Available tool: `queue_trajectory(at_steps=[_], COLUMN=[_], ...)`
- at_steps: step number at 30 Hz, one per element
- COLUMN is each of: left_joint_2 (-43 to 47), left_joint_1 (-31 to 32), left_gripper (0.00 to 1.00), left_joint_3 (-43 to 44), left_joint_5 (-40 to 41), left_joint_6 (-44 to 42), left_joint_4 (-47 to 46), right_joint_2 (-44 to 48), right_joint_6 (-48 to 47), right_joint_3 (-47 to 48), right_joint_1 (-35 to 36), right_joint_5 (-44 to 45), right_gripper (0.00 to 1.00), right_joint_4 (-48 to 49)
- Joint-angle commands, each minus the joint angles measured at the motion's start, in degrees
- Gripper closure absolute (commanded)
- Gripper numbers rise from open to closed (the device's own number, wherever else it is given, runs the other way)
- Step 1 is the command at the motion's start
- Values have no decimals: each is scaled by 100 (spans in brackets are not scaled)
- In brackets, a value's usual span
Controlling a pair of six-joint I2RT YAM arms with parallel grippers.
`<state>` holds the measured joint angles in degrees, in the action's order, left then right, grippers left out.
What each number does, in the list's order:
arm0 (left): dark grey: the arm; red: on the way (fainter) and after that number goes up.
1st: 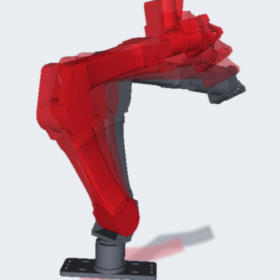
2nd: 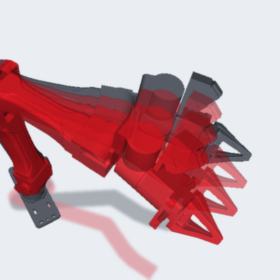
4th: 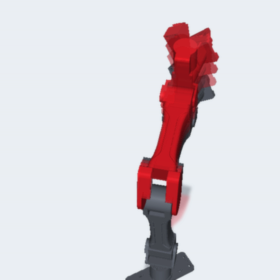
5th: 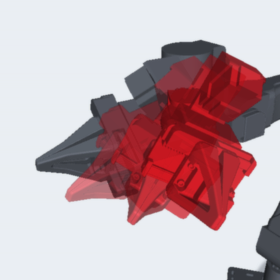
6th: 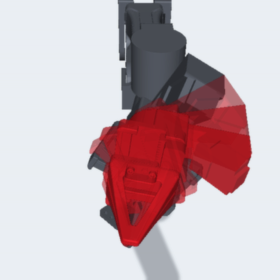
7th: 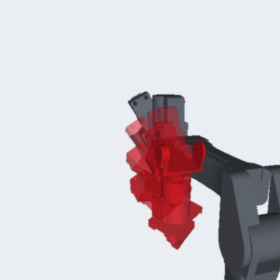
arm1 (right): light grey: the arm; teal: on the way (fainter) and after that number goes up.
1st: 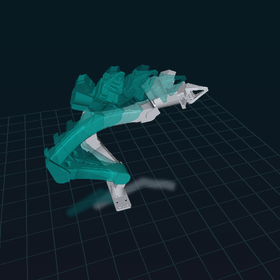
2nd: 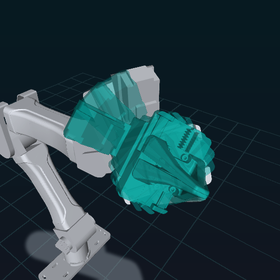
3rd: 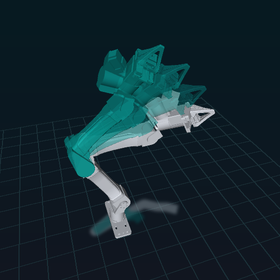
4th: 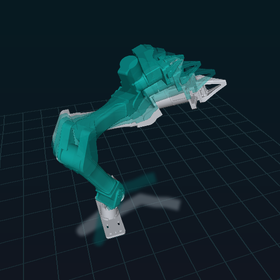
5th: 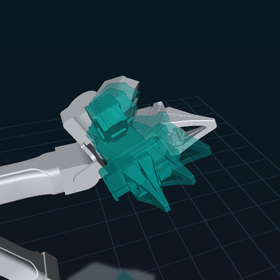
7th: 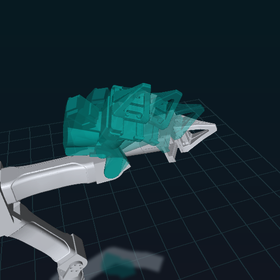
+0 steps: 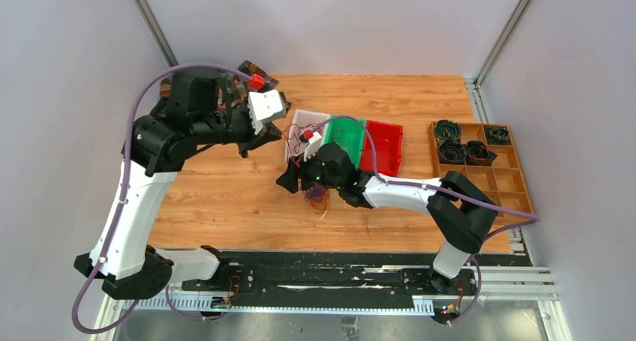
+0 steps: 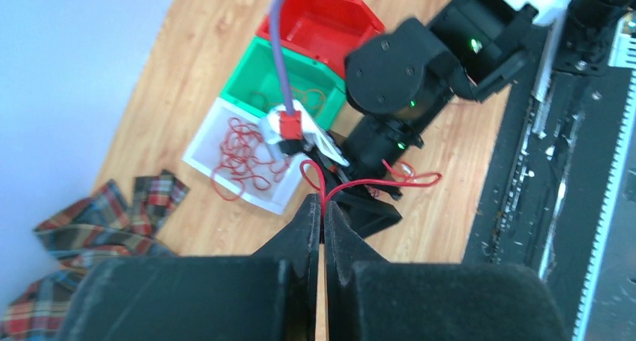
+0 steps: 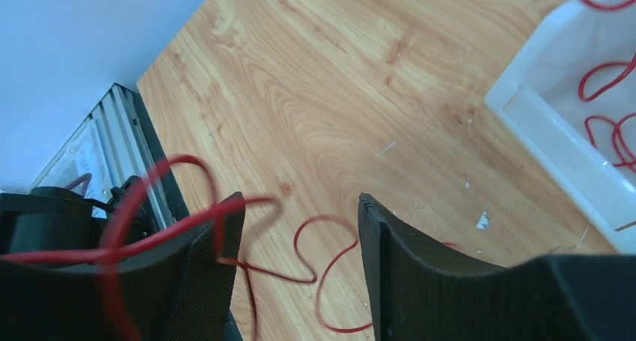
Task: Untangle the cables
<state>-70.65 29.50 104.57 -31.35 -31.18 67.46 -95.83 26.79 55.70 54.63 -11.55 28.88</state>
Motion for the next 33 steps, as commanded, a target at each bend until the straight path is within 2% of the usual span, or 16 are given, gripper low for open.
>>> queue_trajectory(at_steps=[1,9,14,21,27,33], left_joint_2=[-147,-450,-623,-116,64,233], left_joint_1=[47,47,47,47,47,47], left_gripper=[100,100,100,100,100,100], left_joint_3=[726,2361,3176,2523,2270,1986], left_joint_5=[308,952,1596,2483,2781,3805], left_joint_6=[15,-141,-349,-701,-734,-1123], left_joint_4=[-12,-22,-217,-1787,-2284,-4301], right_joint_2=[-251,-406,-287,-90,233,691], right_joint_6=[295,489,509,652,637,510], right_joint_3=[-83,-754,-1035,-1360,-1389,-1577], right_joint_1=[100,117,116,114,110,111], right_joint_5=[-95,-29,115,173,168,304], right_gripper=[43,42,42,44,43,32], right_joint_4=[348,844,827,811,573,475])
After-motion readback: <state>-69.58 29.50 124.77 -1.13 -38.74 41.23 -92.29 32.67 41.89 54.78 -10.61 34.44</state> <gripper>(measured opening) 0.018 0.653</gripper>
